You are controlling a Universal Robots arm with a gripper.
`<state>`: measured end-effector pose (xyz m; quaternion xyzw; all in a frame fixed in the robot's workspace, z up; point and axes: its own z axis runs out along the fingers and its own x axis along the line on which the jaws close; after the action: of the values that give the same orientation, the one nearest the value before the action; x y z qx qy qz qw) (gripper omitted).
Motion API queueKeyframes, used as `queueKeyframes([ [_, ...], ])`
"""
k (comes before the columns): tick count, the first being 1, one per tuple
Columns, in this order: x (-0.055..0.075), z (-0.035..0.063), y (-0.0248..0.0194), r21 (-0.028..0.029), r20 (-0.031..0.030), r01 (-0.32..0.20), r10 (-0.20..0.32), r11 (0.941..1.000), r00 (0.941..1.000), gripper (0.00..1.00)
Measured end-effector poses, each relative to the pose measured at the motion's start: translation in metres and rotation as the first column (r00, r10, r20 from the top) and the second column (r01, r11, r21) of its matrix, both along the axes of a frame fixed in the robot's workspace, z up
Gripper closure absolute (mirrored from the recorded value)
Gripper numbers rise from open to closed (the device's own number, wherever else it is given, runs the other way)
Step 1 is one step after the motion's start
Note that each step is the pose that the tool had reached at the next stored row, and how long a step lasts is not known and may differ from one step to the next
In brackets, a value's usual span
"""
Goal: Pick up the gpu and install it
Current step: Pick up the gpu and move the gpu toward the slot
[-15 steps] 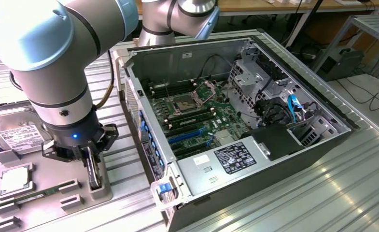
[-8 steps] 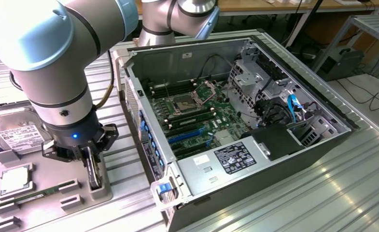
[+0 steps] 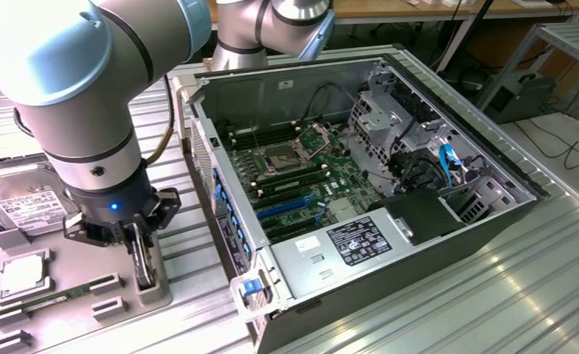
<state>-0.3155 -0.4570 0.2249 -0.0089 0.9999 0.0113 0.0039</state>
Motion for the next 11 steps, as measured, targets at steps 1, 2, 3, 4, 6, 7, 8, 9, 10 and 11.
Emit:
queueKeyframes([
  [1,0.0,0.0007,0.0,0.0,-0.0001,0.0,0.0,1.0,1.0,0.72],
  [2,0.0,0.0018,0.0,0.0,0.0,0.0,0.0,1.0,1.0,0.72],
  [3,0.0,0.0028,0.0,0.0,0.0001,0.0,0.0,1.0,1.0,0.72],
  [4,0.0,0.0039,0.0,0.0,0.0,0.0,0.0,1.0,1.0,0.72],
  [6,0.0,0.0067,0.0,0.0,0.0001,0.0,0.0,1.0,1.0,0.72],
  [7,0.0,0.0079,0.0,0.0,0.0,0.0,0.0,1.0,1.0,0.72],
  [8,0.0,0.0095,0.0,0.0,0.0,0.0,0.0,1.0,1.0,0.72],
  [9,0.0,0.0114,0.0,0.0001,0.0001,0.0,0.0,1.0,1.0,0.72],
  [10,0.0,0.0135,0.0,0.0,0.0,0.0,0.0,1.0,1.0,0.72],
  [11,0.0,0.0157,0.0,0.0,0.0,0.0,0.0,1.0,1.0,0.72],
])
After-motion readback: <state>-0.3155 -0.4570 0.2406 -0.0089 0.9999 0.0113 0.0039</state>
